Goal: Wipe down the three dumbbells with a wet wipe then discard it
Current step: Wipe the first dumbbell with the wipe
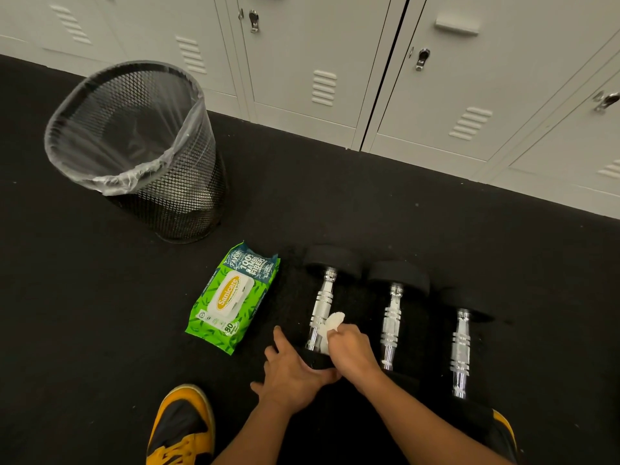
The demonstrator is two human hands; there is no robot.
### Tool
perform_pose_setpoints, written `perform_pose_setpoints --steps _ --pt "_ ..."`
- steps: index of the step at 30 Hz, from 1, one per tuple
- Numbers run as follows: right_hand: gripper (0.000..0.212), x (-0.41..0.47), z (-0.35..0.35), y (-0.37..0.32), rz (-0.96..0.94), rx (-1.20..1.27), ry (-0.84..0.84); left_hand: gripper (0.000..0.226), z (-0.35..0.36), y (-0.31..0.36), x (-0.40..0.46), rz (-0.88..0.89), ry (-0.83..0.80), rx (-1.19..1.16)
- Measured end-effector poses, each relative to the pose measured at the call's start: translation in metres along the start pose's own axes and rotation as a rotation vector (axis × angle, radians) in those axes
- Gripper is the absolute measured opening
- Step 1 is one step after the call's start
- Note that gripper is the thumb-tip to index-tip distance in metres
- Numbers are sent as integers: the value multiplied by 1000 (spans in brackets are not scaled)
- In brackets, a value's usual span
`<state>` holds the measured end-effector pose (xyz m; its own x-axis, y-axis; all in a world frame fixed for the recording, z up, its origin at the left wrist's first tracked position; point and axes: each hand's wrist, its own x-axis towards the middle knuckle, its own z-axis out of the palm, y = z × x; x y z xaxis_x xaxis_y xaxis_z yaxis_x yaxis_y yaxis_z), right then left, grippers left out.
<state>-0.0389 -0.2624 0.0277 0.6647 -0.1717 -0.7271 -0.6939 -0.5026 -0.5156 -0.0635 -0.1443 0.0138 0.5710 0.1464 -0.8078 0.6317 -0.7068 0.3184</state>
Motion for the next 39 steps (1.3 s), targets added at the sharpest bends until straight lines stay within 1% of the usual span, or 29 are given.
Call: perform_pose_setpoints --steps 7,12,15,17,19,20,21,22,23,24,26,29,32,36,39 --pt "33 -3 0 -3 -25 51 41 153 3 2 -2 0 18 22" --pt "36 1 -1 -5 -12 115 18 153 3 2 -3 -6 18 41" --pt "36 1 -13 -9 -36 153 61 152 3 2 -3 -11 23 37" --pt "32 -1 -21 -11 -149 27 116 152 3 3 -3 -16 21 32" --pt "20 -3 -25 -10 -400 -194 146 153 3 3 -3 -15 18 32" --pt "20 -2 -25 -7 -547 -309 120 153 3 2 -3 -11 18 33" --pt "34 0 -22 -2 -677 -433 46 152 3 2 -4 -6 18 31" --pt "48 4 -19 3 -760 -572 -54 152 3 2 -4 -2 16 27" --pt "56 7 -16 8 -796 -724 -140 151 3 1 -4 0 15 22" --pt "59 10 -14 11 -821 -862 -196 151 2 1 -4 0 14 18" --pt "64 17 -16 12 -863 -1015 -242 153 2 1 -4 -4 6 14" --pt "67 25 -26 10 -896 -1114 -235 153 2 1 -2 -2 -5 23" --pt "63 32 -33 6 -949 -1208 -239 152 2 1 -1 0 -11 13" --pt "66 40 -36 -1 -1020 -1259 -222 151 1 0 -1 -9 -14 13" --pt "65 40 -37 1 -1018 -1312 -333 151 1 0 -1 -3 -22 11"
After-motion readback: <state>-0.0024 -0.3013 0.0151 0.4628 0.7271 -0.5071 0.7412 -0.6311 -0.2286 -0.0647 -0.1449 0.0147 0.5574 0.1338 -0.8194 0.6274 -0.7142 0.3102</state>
